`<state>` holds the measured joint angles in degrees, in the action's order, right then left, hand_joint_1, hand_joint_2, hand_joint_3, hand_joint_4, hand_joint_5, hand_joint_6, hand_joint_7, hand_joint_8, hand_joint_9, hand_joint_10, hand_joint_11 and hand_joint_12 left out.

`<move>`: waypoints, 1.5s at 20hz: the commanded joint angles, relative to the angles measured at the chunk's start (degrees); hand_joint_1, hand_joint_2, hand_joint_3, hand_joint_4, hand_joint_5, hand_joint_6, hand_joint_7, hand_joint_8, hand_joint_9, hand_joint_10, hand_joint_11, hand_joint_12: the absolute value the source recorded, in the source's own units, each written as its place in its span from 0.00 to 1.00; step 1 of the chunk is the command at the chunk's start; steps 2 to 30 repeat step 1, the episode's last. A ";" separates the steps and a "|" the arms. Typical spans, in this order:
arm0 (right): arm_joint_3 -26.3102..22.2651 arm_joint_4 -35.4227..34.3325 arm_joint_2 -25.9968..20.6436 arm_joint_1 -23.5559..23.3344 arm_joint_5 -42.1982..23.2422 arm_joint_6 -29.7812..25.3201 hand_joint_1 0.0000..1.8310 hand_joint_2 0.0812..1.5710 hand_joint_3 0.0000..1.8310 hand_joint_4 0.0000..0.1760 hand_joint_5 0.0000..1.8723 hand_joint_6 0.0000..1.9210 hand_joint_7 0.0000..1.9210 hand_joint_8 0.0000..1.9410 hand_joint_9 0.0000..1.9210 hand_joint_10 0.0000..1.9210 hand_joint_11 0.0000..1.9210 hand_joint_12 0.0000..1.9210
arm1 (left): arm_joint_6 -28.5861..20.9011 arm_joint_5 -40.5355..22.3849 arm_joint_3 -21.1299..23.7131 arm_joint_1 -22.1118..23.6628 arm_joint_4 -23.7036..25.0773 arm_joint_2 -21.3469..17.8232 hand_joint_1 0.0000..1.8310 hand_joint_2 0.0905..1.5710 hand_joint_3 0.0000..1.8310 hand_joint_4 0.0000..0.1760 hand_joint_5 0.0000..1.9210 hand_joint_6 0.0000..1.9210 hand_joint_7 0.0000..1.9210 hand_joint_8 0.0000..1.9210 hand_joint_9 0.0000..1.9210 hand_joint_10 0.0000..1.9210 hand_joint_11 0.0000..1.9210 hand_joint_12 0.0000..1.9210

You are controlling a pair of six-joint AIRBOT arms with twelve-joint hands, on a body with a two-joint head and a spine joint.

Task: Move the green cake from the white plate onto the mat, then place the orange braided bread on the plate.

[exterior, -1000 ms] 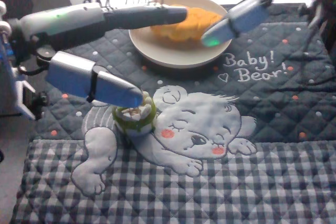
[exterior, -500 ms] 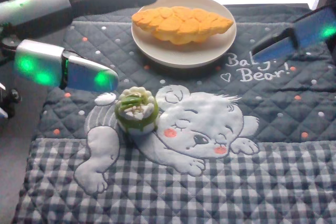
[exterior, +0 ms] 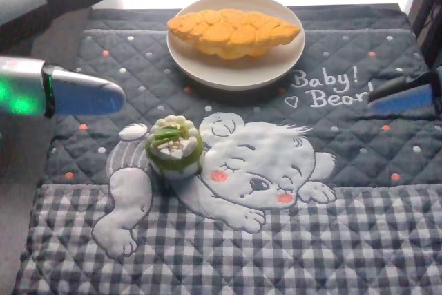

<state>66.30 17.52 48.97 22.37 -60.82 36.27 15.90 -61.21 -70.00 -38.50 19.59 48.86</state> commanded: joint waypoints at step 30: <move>-0.40 -4.31 -0.91 1.79 -10.14 0.19 0.42 0.43 0.00 1.00 0.03 0.00 0.02 0.00 0.00 0.00 0.00 0.00 | 0.71 -8.62 0.40 -0.65 -4.16 -0.82 0.22 0.61 0.01 1.00 0.00 0.00 0.03 0.00 0.00 0.00 0.00 0.00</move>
